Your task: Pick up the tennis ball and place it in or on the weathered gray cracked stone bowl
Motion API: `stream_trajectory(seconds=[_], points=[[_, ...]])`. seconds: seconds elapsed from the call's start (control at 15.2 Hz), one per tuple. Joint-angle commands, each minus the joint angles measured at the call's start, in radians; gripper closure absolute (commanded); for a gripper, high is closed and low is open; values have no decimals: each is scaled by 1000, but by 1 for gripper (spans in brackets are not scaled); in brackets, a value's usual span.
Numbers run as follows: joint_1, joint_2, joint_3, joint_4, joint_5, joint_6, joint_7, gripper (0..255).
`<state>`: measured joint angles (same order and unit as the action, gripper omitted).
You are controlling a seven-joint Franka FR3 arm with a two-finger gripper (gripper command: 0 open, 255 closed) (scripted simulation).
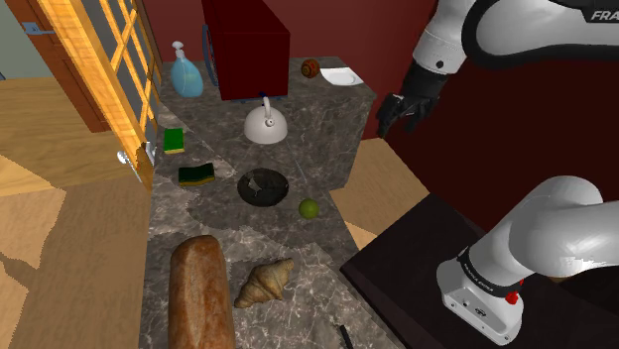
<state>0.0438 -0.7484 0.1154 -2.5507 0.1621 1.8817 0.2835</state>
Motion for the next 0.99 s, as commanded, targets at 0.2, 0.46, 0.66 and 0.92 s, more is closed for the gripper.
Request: stream_trajectory(seconds=[0.2, 0.46, 0.66, 0.92], points=[[15, 94, 88, -83, 28, 200, 75, 0], [16, 211, 160, -116, 35, 365, 141, 0], [6, 320, 217, -122, 21, 489, 201, 0], [-30, 489, 298, -106, -47, 648, 311, 0]])
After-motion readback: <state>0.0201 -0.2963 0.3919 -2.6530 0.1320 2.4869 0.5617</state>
